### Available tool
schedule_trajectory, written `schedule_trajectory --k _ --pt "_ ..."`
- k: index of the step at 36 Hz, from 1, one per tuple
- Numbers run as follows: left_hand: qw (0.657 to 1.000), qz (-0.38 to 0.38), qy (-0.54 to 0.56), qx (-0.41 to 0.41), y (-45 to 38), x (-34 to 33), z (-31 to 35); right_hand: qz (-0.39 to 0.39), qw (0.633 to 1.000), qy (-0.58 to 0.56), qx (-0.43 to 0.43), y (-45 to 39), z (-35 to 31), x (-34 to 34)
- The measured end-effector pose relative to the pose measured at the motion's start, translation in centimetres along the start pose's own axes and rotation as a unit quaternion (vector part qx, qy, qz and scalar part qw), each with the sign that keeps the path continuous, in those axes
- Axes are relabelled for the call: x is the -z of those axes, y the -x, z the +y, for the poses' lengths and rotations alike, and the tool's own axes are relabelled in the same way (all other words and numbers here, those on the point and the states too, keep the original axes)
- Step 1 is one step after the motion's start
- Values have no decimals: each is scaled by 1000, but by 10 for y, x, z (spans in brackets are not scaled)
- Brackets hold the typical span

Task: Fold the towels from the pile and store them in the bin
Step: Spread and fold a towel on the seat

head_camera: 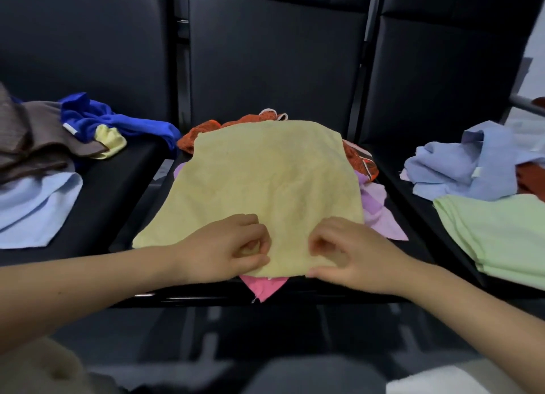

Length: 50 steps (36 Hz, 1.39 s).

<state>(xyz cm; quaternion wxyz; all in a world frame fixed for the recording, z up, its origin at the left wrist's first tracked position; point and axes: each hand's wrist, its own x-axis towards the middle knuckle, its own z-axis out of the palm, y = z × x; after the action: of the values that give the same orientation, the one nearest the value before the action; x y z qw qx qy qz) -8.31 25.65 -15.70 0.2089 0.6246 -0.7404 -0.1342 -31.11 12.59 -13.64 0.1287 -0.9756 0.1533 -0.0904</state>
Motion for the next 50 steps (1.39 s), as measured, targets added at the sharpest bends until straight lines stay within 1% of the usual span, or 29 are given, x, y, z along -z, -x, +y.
schedule_trajectory --k 1,3,5,8,10,12,13,16,18,20,22,23,24,26,28,29,30,32,35,36,38,39,40,41,42,45,47,50 --pt "1000 -9 1 3 -2 2 -1 -19 999 21 29 -5 -3 -6" --pt "1000 -17 11 5 -4 4 -2 -19 997 34 64 -13 -5 -13" --pt "1000 -16 16 -4 -5 4 -3 -3 997 13 81 -18 -4 -16" --pt "1000 -18 -11 -11 -3 2 -5 -1 995 14 96 -23 2 -18" --pt "997 1 -63 -36 -2 -1 -8 21 997 -3 80 -26 4 -20" --pt "987 48 -125 -93 -1 -3 -11 39 998 -44 39 -29 5 -21" --pt "982 66 -136 -109 0 -3 -12 46 997 -60 23 -30 6 -22" --pt "982 100 -131 -89 -2 0 -15 53 996 -70 14 -32 8 -20" --pt "981 122 -134 -63 -3 3 -16 21 1000 -23 6 -32 8 -15" --pt "979 137 -144 -41 -5 8 -17 1 998 65 8 -31 8 -10" --pt "975 153 -152 -48 -7 14 -19 39 994 101 13 -32 12 -2" --pt "973 158 -160 -58 -8 19 -20 67 993 100 -4 -32 14 5" --pt "971 155 -169 -64 -9 23 -22 87 991 93 -27 -32 18 11" --pt "972 114 -197 -49 -13 34 -27 115 987 99 -52 -31 29 22" --pt "973 58 -223 -7 -15 45 -36 111 986 101 -69 -29 39 28" --pt "974 38 -221 14 -14 50 -42 109 987 84 -78 -28 42 30" --pt "977 31 -207 29 -12 55 -49 106 989 50 -88 -27 43 31" --pt "985 47 -161 48 -6 63 -63 103 985 -53 -128 -24 42 33" --pt "991 83 -47 90 4 74 -76 118 960 -185 -175 -17 42 35" --pt "990 99 -10 104 7 75 -76 128 946 -233 -185 -14 42 33" --pt "981 129 57 132 12 73 -73 148 900 -354 -208 -9 36 25" --pt "976 142 84 142 13 70 -71 160 879 -392 -218 -9 32 21" --pt "972 152 101 150 14 65 -69 167 870 -407 -225 -8 28 16" --pt "969 157 109 157 15 60 -66 165 869 -403 -234 -7 25 12" --pt "968 157 113 161 16 56 -62 159 877 -384 -241 -6 22 10" --pt "969 145 120 163 20 49 -49 123 919 -273 -257 -3 15 11" --pt "971 116 138 157 26 46 -41 78 927 -256 -263 1 8 16" --pt "979 44 136 143 34 39 -33 -17 919 -300 -257 11 6 21"
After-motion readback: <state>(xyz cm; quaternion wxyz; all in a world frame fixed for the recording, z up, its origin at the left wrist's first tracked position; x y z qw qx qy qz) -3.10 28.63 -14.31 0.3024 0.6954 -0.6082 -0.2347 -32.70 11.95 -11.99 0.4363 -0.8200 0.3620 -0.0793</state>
